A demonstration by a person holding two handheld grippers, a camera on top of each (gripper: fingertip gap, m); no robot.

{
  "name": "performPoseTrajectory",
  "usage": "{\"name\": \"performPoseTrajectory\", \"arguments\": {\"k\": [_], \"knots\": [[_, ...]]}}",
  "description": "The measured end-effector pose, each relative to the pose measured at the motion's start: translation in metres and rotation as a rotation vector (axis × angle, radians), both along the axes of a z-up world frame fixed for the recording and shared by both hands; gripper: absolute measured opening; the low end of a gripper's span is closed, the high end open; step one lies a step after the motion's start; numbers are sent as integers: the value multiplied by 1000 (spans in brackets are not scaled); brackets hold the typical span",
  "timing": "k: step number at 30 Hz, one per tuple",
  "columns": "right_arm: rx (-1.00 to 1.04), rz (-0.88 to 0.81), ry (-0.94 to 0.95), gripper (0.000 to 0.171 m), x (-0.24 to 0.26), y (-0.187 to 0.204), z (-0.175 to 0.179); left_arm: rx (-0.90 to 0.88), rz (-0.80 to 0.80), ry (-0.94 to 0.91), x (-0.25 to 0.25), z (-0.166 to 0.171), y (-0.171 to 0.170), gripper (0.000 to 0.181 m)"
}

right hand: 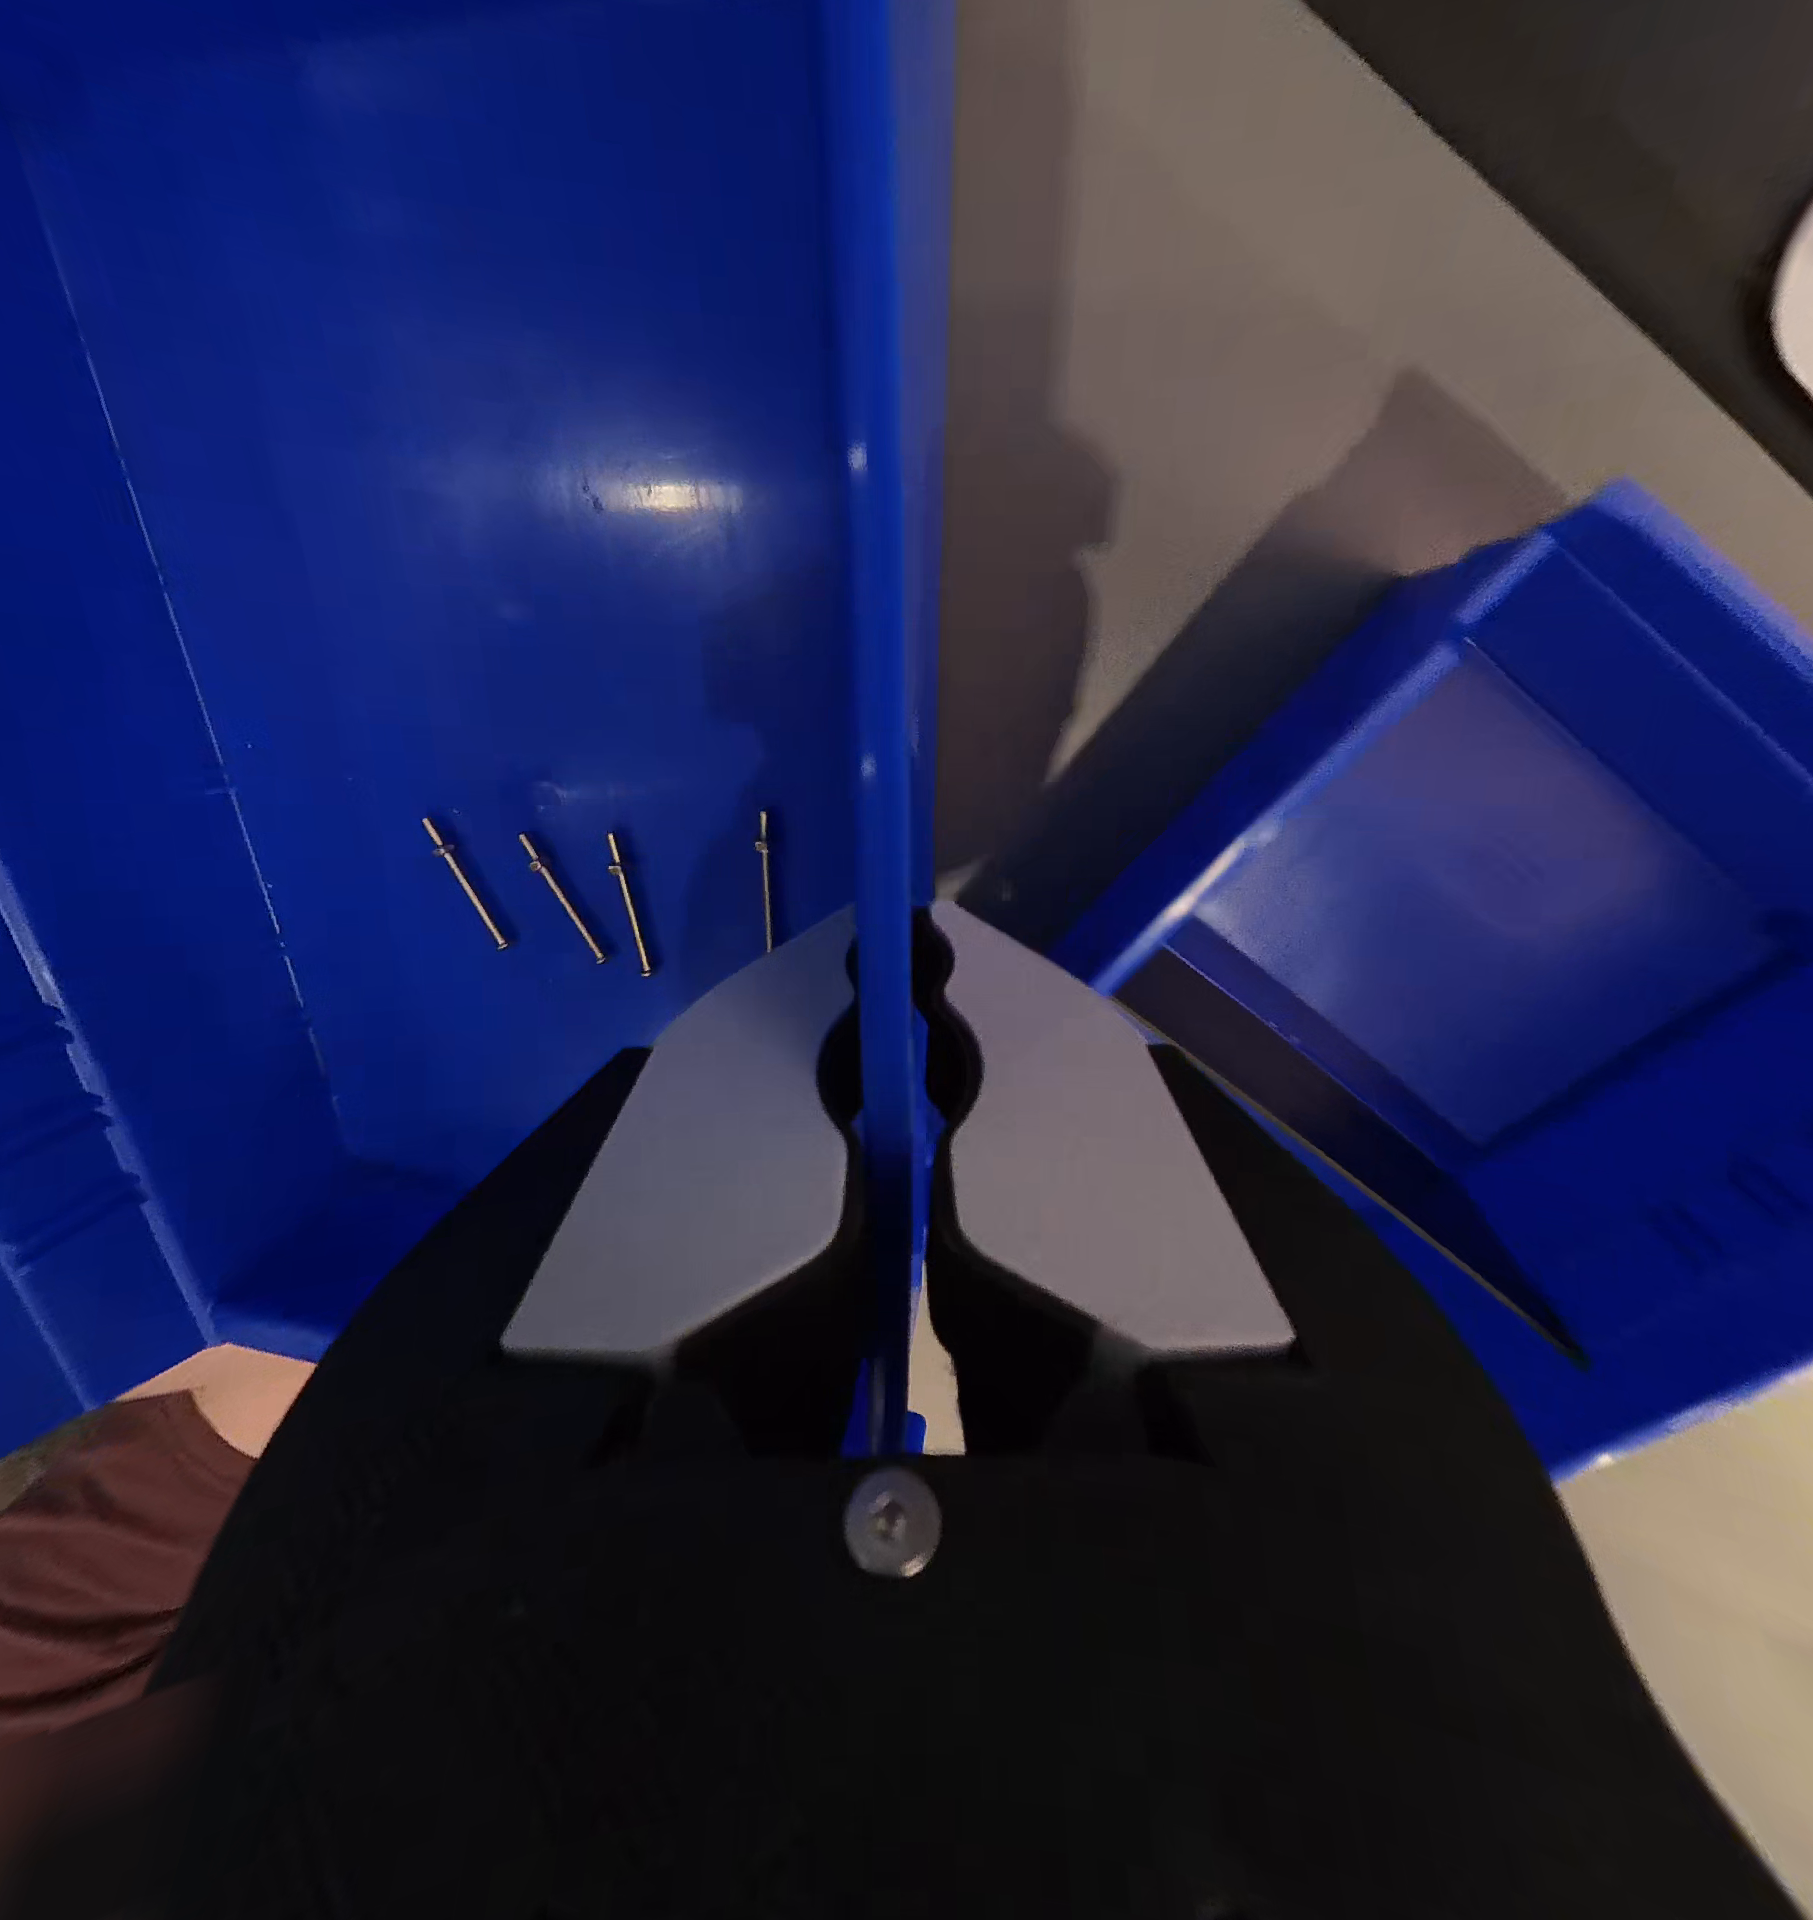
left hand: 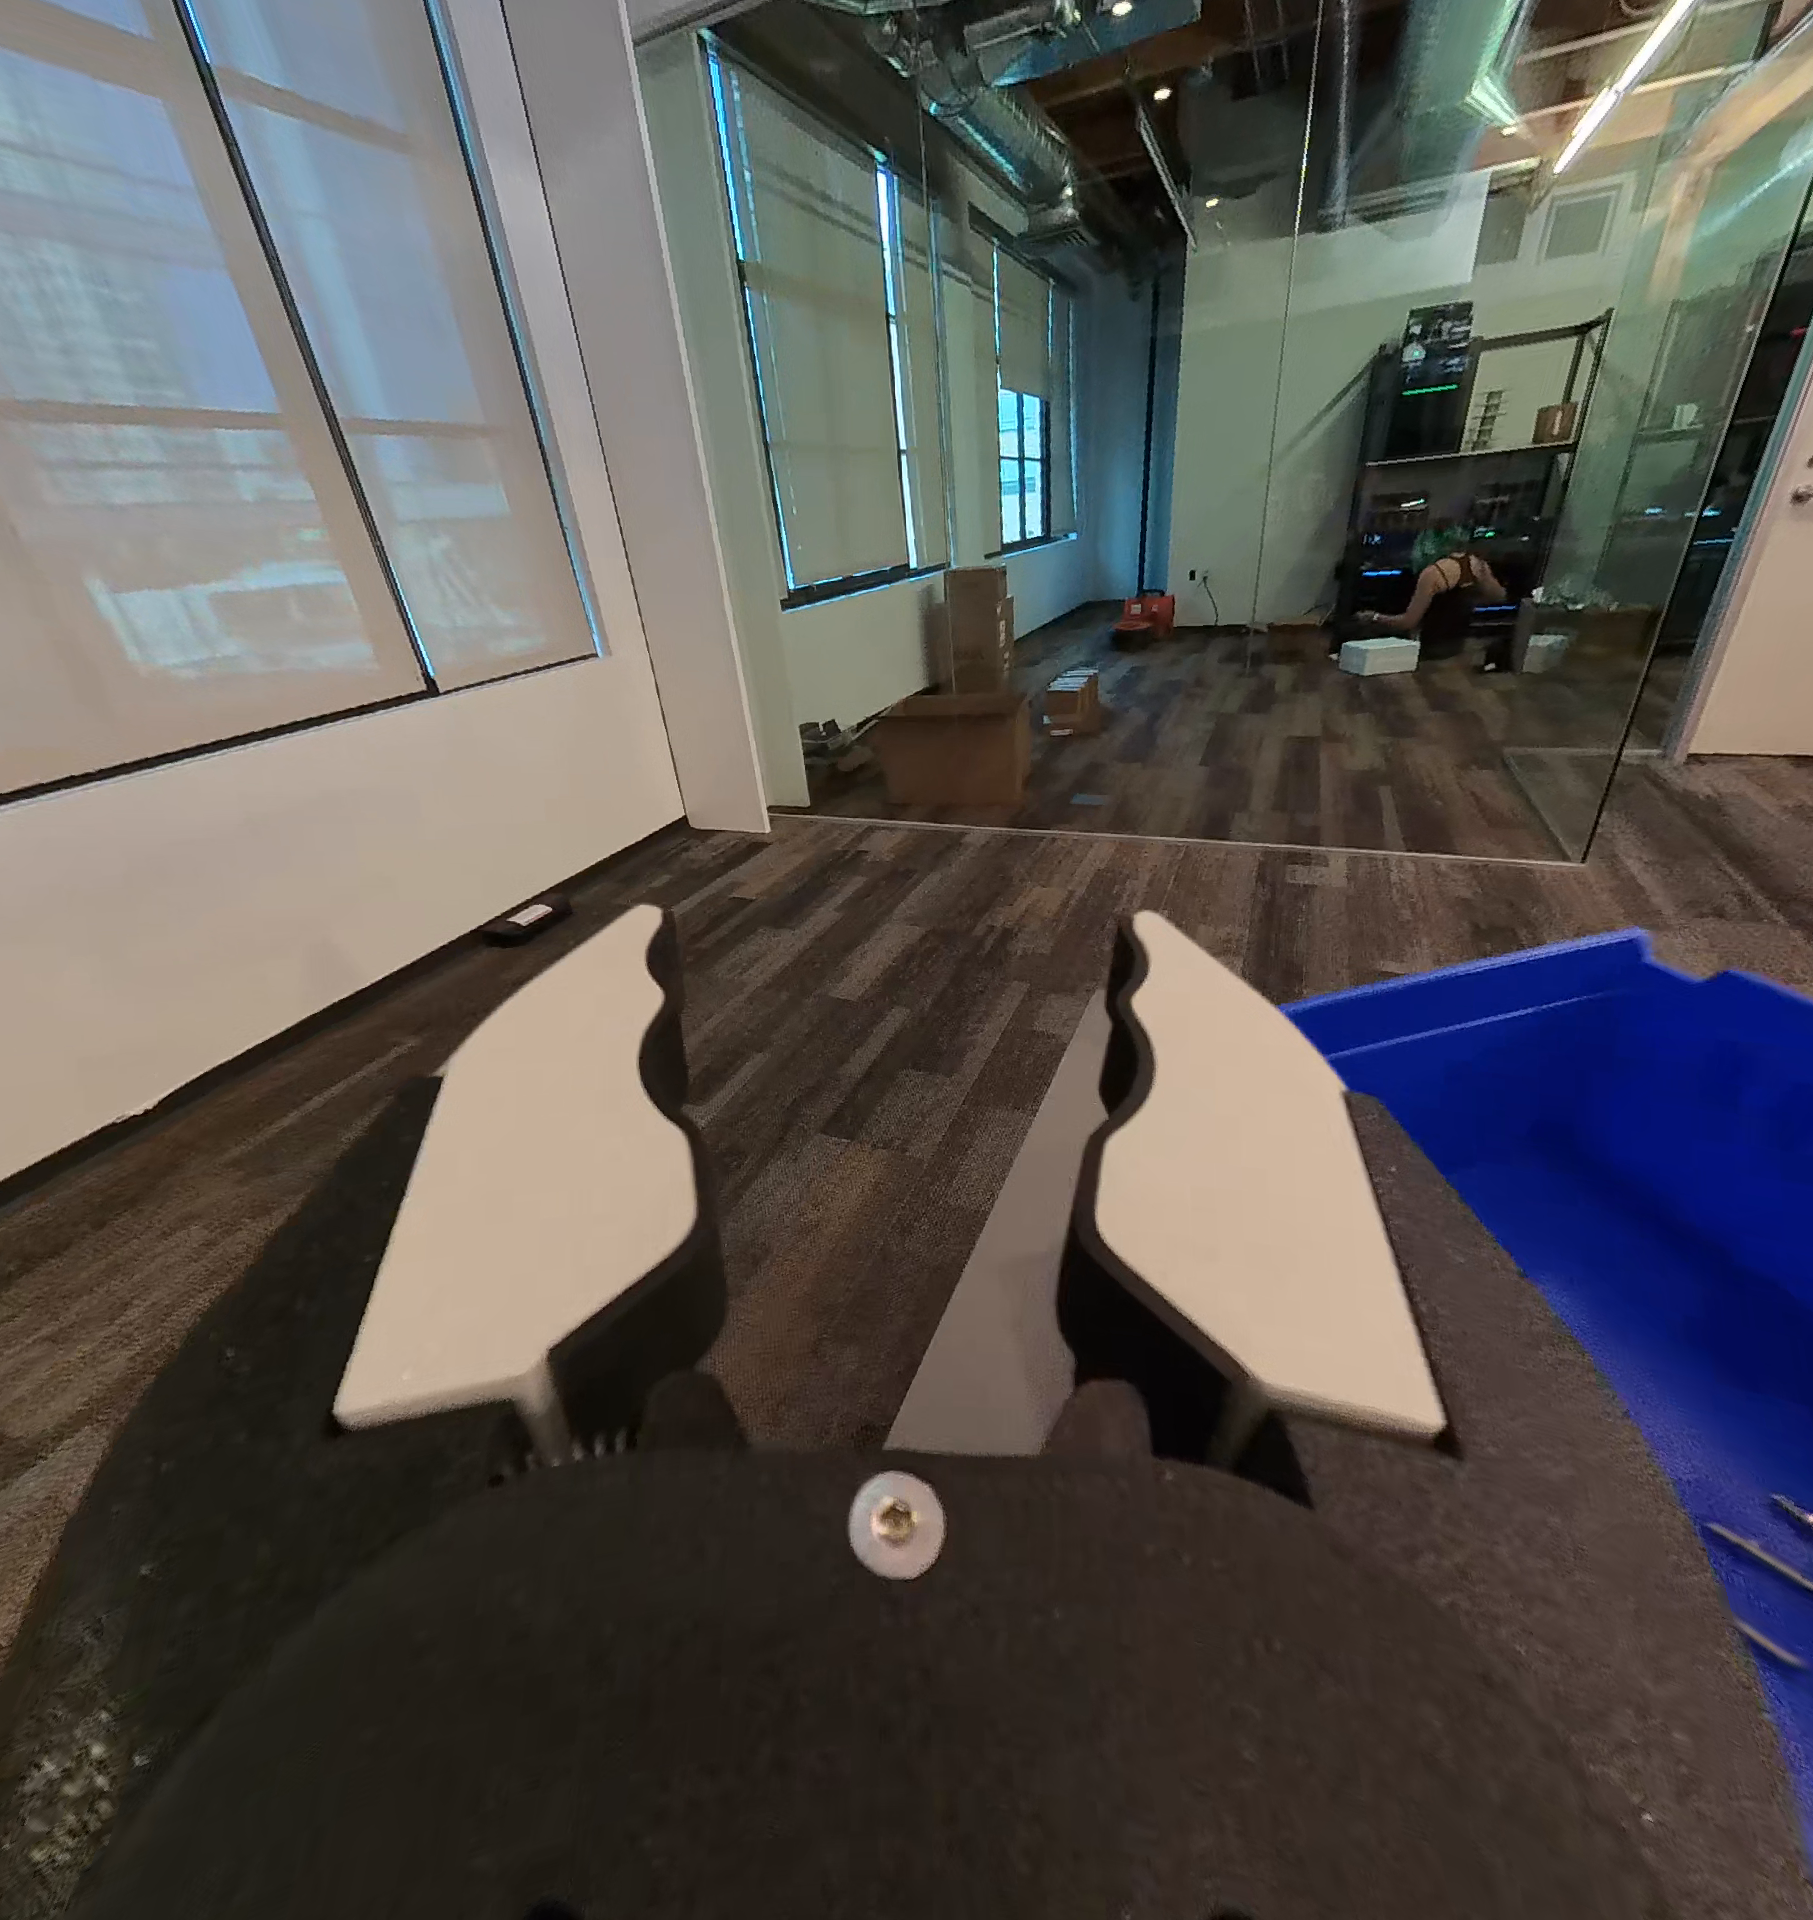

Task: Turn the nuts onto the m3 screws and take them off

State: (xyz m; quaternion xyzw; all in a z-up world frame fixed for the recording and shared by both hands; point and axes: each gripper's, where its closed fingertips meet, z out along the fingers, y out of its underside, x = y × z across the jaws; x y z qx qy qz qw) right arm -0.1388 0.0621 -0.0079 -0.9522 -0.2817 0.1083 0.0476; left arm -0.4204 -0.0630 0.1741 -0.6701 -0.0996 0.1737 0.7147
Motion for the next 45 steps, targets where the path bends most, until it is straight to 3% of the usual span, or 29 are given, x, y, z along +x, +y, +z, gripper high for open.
{"name": "performPoseTrajectory", "arguments": {"k": [12, 24, 30, 35, 39, 42, 45], "knots": [[-35, 16, 42, 6, -62, 4, -40, 26, -28, -34, -6, -2, -1, 80], [-61, -131, 49, 6, -56, 19, -107, -9, -91, -58, 1, -8, 7, 81], [-22, -145, 53, 8, -52, 25, -116, -24, -117, -69, 6, -11, 12, 82], [64, -97, 121, 16, -51, 34, -97, -43, -161, -77, 17, -13, 18, 85], [351, 70, 155, 32, -37, 45, -38, -51, -193, -85, 24, -15, 23, 85], [547, 135, 69, 39, 13, 39, 1, -41, -180, -67, 28, -11, 25, 86], [593, 79, -91, 45, 98, 30, 9, -36, -187, -48, 39, -6, 28, 86]]}}
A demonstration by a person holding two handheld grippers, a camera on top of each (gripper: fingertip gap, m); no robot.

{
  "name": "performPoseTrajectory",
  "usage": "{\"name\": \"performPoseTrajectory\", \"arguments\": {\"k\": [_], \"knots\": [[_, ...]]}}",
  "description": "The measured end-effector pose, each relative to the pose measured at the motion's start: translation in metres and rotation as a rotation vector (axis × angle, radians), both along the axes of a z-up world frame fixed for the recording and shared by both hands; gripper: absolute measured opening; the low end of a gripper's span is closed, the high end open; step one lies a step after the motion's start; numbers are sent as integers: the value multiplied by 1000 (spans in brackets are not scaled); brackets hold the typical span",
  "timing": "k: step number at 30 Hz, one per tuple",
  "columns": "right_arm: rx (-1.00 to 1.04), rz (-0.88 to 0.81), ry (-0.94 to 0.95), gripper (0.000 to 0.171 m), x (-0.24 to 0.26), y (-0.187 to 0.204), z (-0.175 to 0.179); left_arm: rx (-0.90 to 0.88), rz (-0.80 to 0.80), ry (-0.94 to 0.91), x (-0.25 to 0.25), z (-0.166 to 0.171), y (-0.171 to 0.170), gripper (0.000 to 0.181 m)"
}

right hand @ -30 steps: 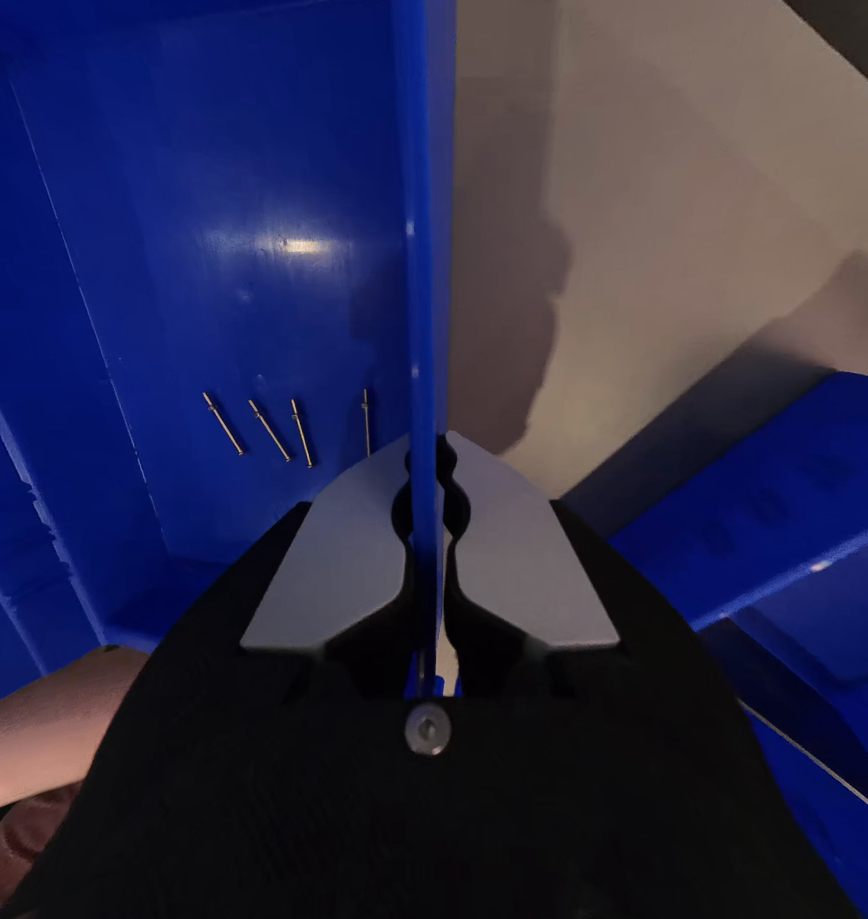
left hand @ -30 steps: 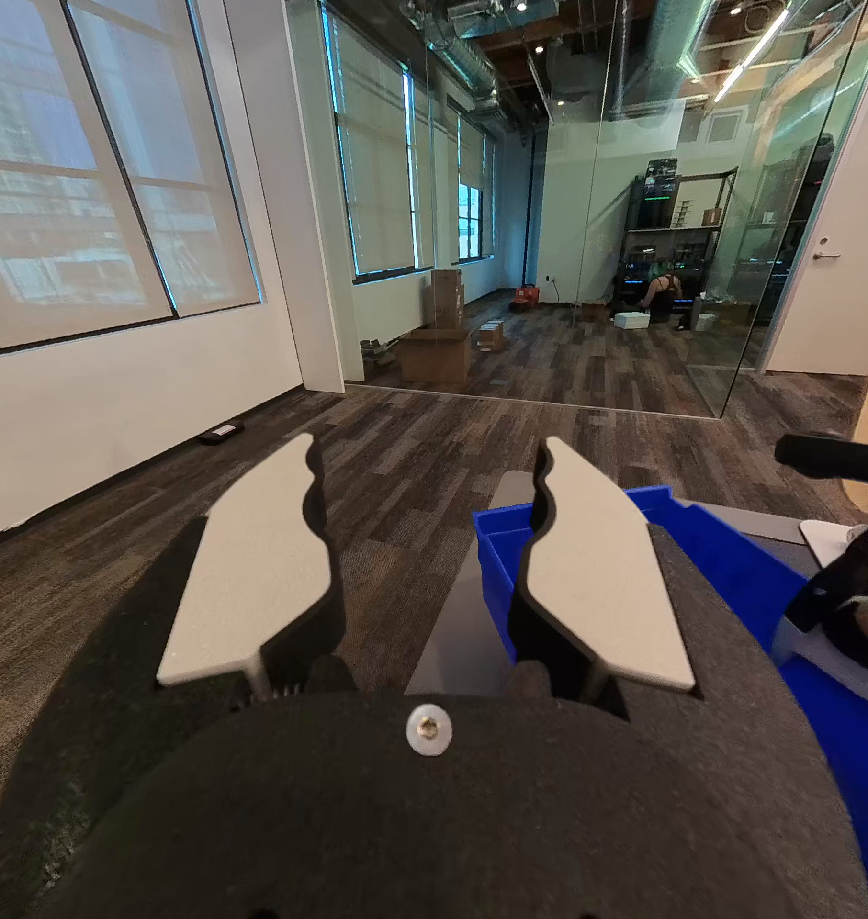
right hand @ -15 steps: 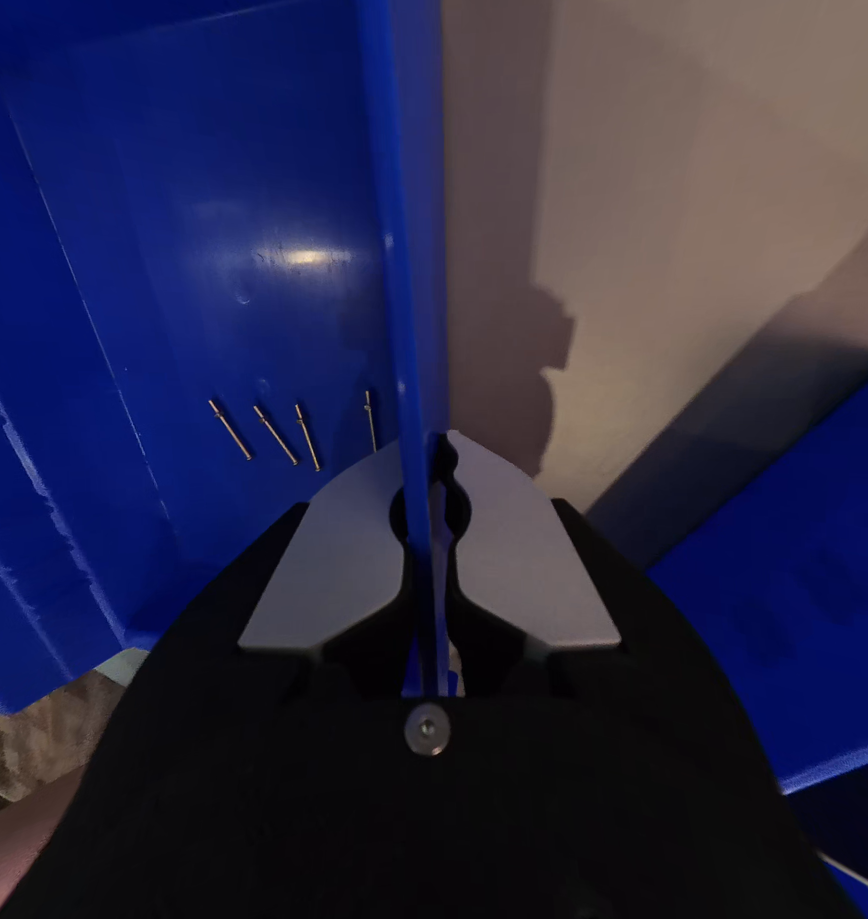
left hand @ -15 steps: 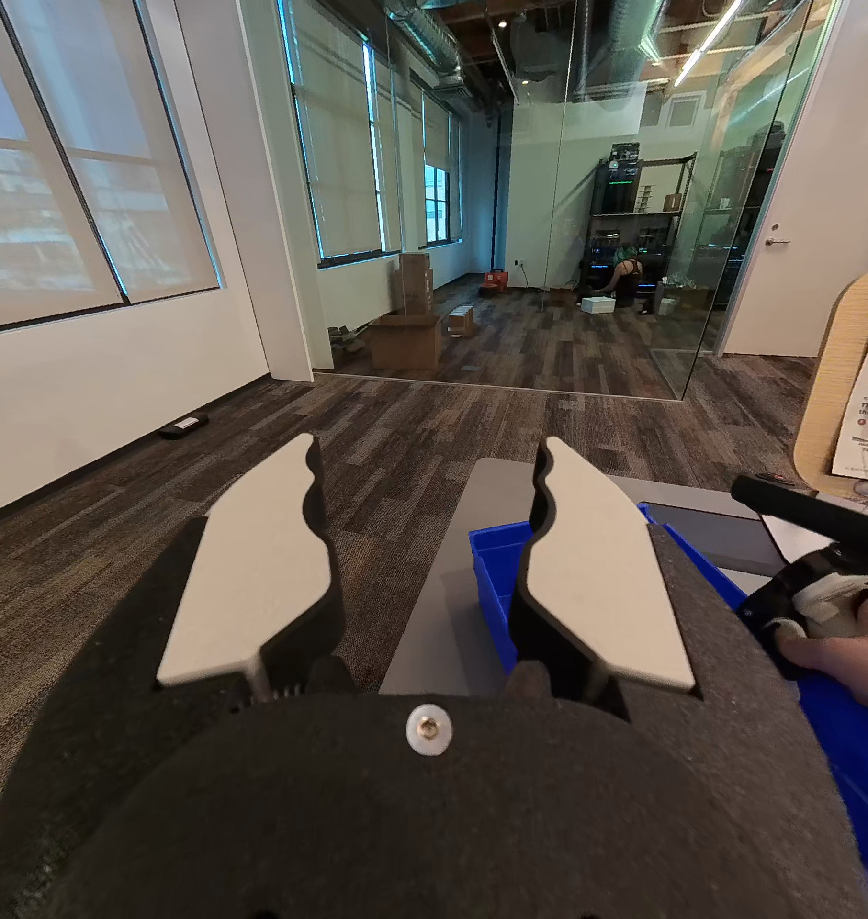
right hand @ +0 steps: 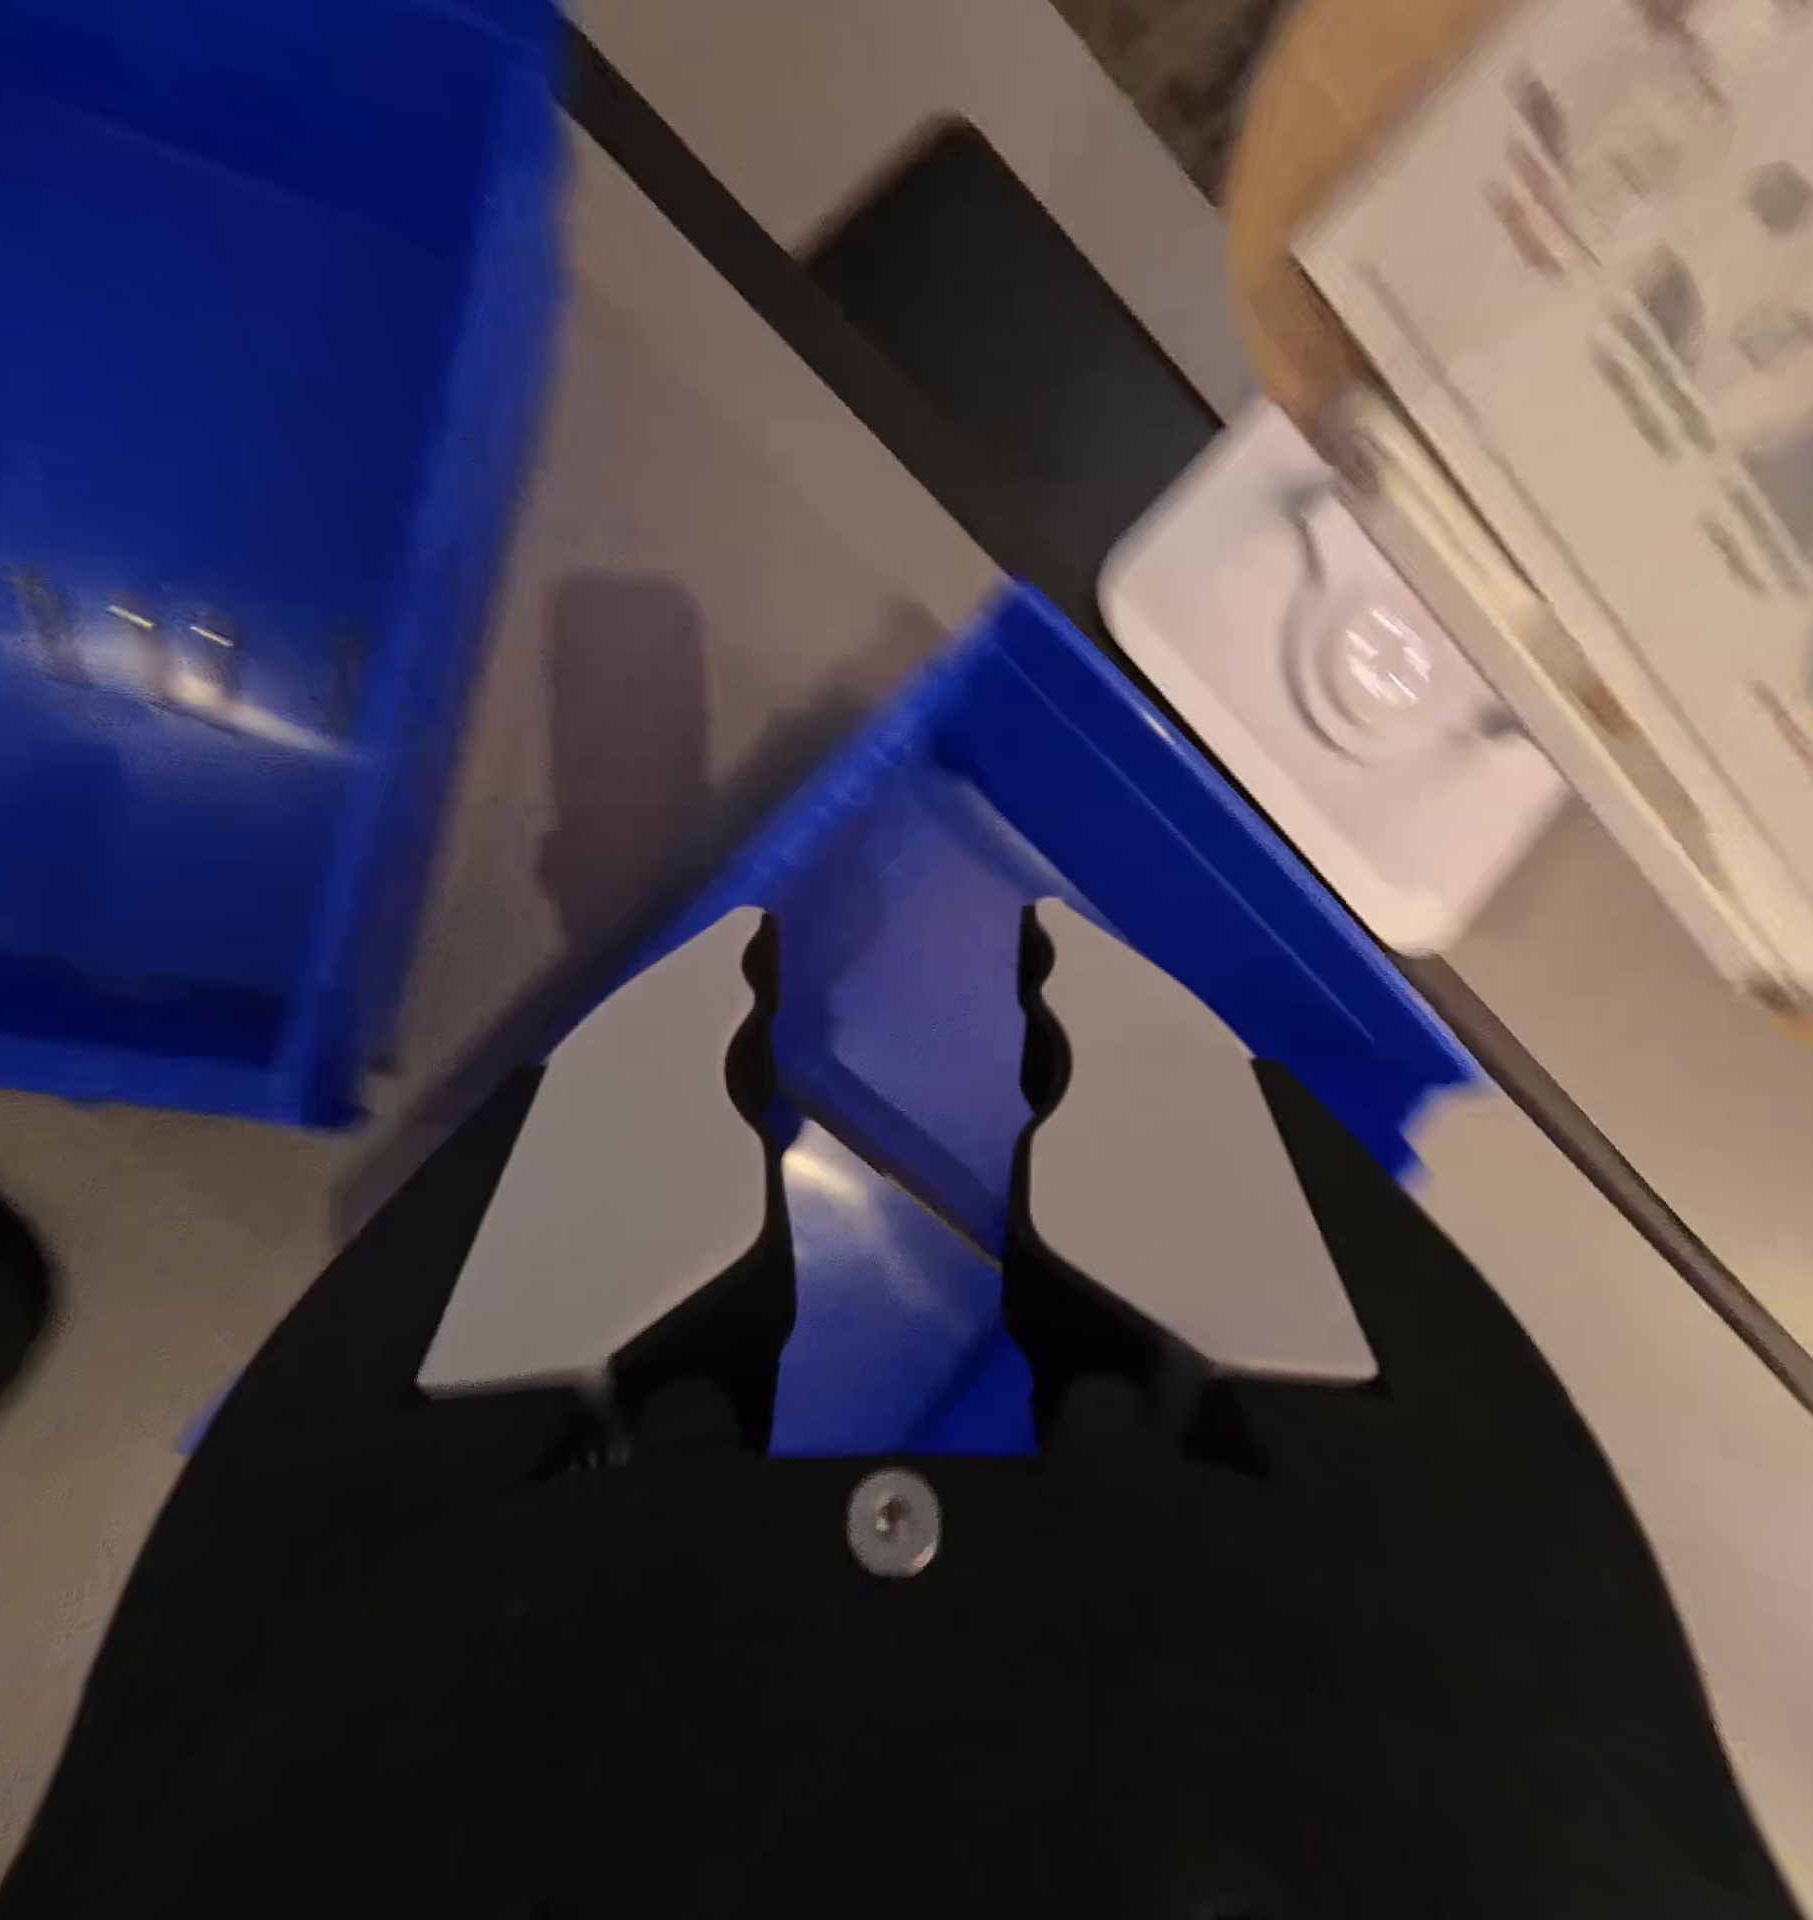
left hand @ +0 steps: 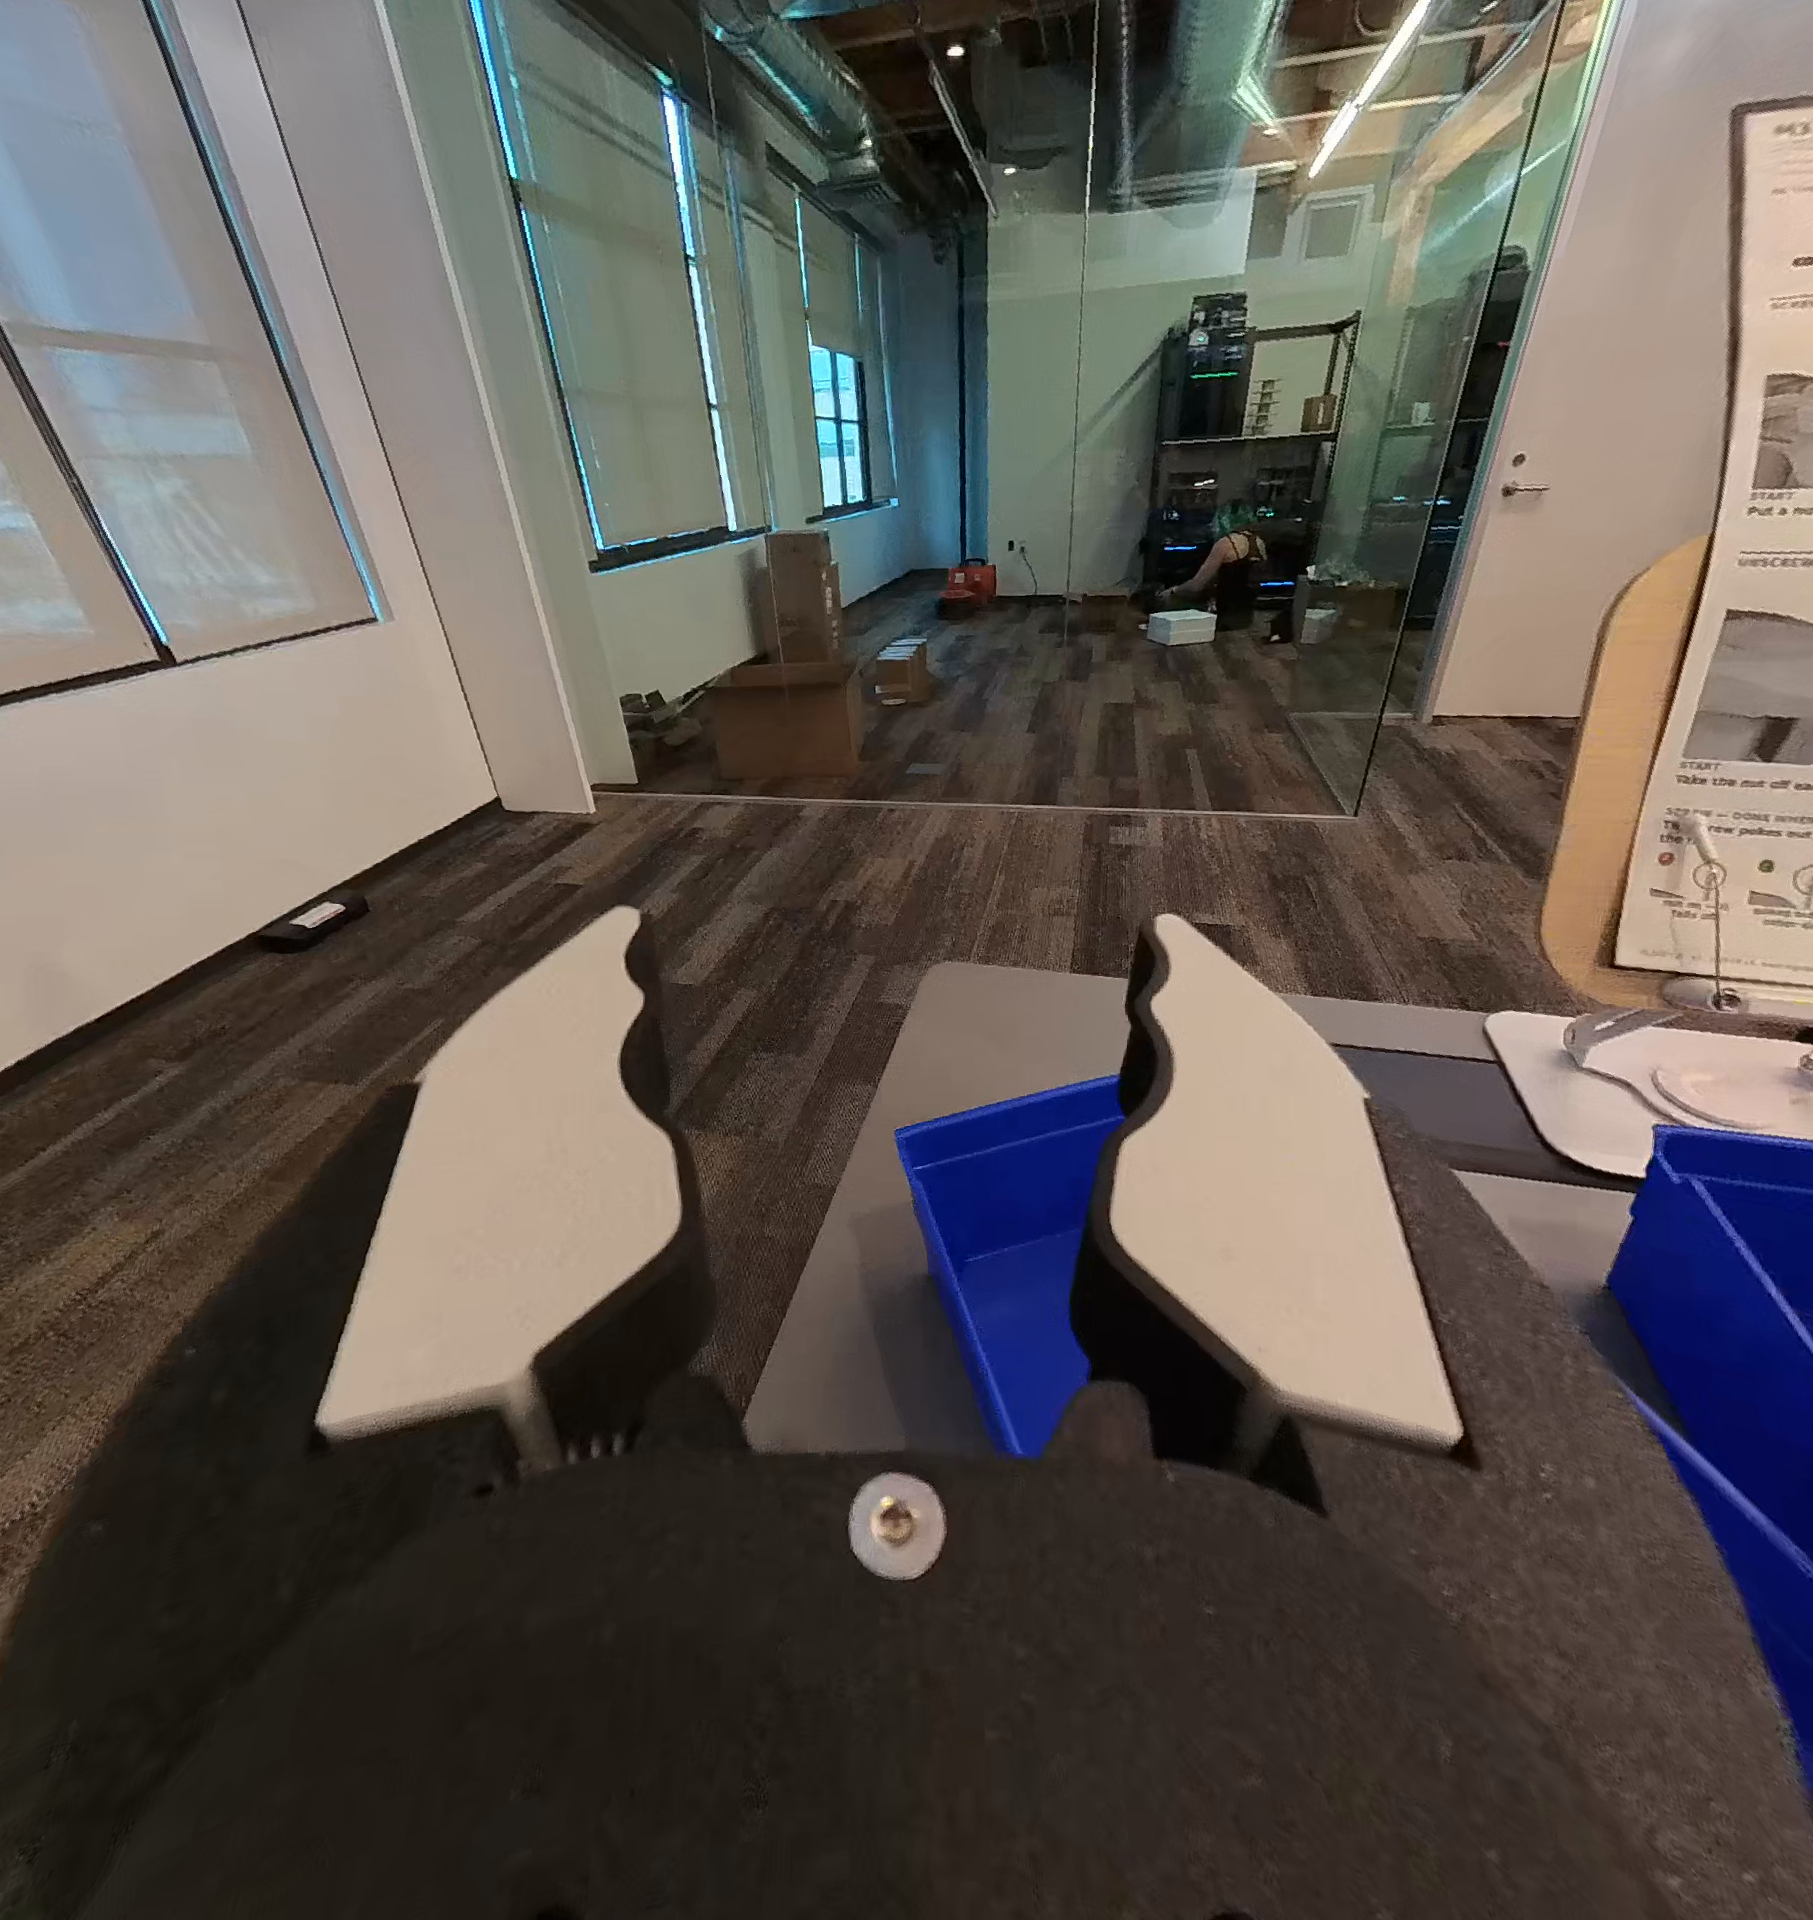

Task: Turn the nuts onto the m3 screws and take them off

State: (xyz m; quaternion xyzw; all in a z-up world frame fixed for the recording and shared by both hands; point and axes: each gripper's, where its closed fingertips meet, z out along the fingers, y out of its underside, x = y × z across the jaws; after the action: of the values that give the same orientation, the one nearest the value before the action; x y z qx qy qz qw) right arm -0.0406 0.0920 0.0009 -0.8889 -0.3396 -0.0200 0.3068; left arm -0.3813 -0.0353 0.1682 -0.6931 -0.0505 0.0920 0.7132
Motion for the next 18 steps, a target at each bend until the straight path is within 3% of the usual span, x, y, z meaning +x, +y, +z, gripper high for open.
{"name": "performPoseTrajectory", "arguments": {"k": [4, 7, 13, 18], "knots": [[-80, -178, -1, 53, 103, -30, -12, -33, -23, 37, 19, 0, 7, 86], [-198, -271, 68, 62, 150, -62, -31, -57, -15, 64, 29, -1, 10, 86], [-324, -297, 193, 63, 171, -97, -60, -28, -40, 63, 48, 7, 11, 84], [-428, -319, 148, 60, 167, -100, -89, -40, -55, 84, 62, 7, 15, 84]]}}
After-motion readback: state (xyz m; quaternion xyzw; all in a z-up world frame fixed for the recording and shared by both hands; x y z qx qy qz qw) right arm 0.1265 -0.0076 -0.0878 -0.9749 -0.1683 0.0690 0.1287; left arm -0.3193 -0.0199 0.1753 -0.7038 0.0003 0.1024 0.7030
